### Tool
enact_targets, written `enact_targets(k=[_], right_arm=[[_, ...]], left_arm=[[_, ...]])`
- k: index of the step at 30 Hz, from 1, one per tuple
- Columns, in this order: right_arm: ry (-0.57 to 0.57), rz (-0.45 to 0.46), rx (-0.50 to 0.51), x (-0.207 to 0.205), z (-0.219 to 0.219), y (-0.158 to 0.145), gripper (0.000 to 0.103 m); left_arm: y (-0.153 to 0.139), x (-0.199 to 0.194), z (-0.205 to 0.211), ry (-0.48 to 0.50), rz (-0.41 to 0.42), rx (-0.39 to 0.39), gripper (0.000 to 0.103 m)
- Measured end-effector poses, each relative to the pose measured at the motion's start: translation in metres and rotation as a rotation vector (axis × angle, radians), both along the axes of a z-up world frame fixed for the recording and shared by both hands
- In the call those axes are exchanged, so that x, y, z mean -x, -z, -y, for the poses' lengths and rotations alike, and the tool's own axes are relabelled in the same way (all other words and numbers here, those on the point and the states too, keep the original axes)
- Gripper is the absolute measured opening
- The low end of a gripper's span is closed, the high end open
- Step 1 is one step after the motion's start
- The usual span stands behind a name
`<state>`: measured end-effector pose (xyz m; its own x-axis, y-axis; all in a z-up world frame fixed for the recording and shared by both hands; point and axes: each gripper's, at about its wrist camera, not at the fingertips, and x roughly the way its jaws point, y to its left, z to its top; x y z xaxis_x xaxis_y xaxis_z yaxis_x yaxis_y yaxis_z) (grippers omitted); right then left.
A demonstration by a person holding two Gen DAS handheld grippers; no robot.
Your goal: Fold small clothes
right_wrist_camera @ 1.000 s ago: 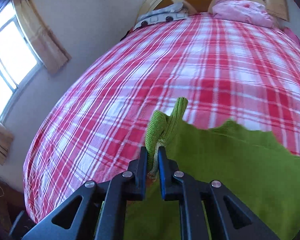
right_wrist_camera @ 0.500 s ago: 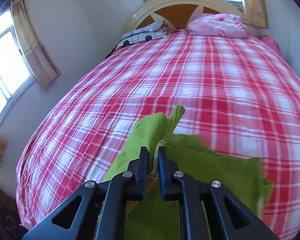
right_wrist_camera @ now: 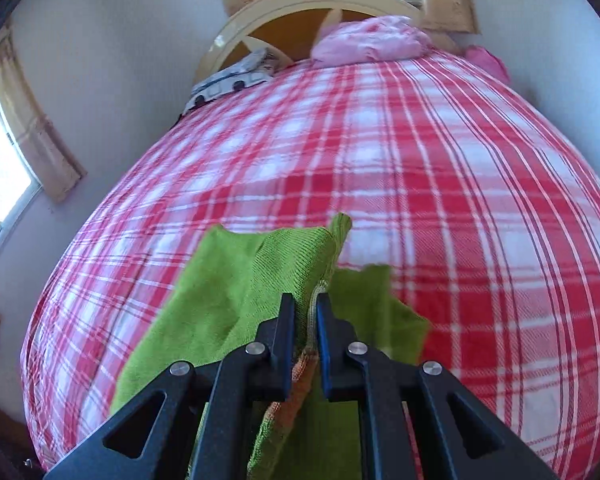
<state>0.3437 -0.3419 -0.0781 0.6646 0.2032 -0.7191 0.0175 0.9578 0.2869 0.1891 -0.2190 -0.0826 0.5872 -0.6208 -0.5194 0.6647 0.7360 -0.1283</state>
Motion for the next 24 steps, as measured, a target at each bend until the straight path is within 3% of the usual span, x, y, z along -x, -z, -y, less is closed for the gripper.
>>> enact_targets(k=[8,14,17,21,22,24], right_arm=[[0.05,-0.049,-0.039,0.012,0.031,0.046,0.009],[0.047,-0.042,0.025,0.015,0.027,0.058,0.01],[0.055,-0.032,0.065,0.019,0.024,0.056,0.012],[0.131,-0.024,0.113,0.042,0.029,0.041,0.029],[0.166,-0.026,0.125,0.05,0.032,0.036,0.029],[0.232,-0.012,0.136,0.077,0.036,0.022,0.029]], left_arm=[[0.012,0.004,0.028,0.061,-0.052,-0.092,0.015],[0.014,0.013,0.034,0.093,-0.08,-0.15,0.015],[0.01,0.019,0.02,0.108,-0.129,-0.129,0.025],[0.004,0.037,-0.017,0.117,-0.144,-0.095,0.037],[0.003,0.039,-0.03,0.11,-0.146,-0.089,0.038],[0.003,0.041,-0.055,0.074,-0.156,-0.082,0.053]])
